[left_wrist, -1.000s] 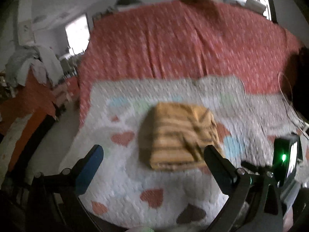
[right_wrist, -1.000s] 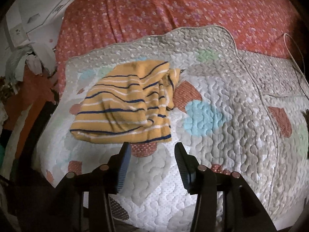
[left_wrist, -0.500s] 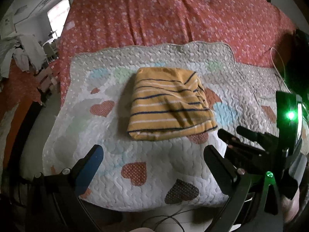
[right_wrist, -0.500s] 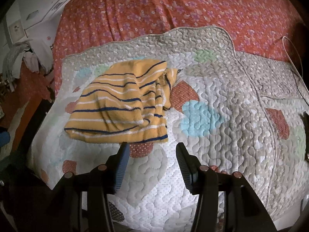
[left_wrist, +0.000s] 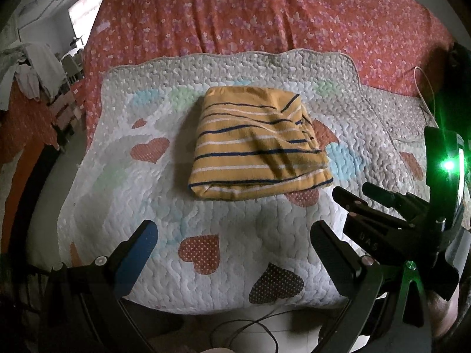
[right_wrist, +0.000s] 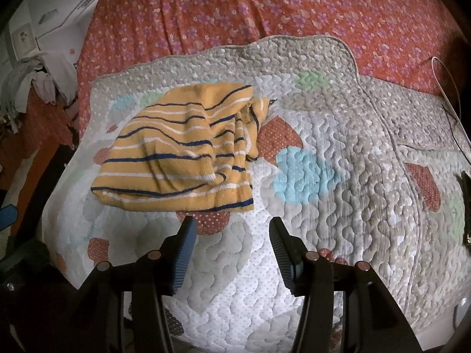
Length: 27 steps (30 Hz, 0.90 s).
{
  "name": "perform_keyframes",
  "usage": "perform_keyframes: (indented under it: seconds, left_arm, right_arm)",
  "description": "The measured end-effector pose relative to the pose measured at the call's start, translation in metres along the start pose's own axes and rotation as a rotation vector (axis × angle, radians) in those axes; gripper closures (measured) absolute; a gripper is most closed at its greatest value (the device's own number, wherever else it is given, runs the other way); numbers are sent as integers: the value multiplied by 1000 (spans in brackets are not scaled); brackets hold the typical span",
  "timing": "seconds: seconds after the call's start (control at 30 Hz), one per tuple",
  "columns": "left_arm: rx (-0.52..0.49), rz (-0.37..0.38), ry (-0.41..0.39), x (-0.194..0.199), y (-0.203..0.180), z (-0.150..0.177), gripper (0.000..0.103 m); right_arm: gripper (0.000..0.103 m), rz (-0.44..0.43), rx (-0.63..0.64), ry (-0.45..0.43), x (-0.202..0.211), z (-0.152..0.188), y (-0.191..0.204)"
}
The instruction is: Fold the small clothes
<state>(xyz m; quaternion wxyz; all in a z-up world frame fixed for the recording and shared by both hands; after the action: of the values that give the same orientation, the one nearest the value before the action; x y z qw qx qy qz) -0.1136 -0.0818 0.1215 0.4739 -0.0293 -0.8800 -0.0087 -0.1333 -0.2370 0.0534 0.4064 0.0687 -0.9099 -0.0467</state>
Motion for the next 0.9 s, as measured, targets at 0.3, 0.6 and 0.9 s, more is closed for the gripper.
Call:
perform_keyframes:
  seconds: [0.3,0.6,0.9]
  left_arm:
    - [15,6,26,-8,4,4,0]
    - [31,15,55,-15,8,8,0]
    - [38,20,72,-21,10,10,0]
  right_arm:
    - [47,10,12,17,-5,2,0]
    - [47,18,21,31,-9,4,1]
    - [46,22,23,41,-13,4,1]
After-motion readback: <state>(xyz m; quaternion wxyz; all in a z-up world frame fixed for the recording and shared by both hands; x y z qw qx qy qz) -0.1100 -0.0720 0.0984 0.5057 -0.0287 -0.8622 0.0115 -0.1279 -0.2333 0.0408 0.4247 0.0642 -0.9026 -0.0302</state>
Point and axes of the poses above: each gripper's, at about its wrist camera, not at the fingertips, and x roughly against the way its jaws point, y to its left, z to its underside, the point moved 3 cm from there along -x, roughly the way its jaws point, and after that the axes turned 6 degrees about x, right-handed, at the moved point
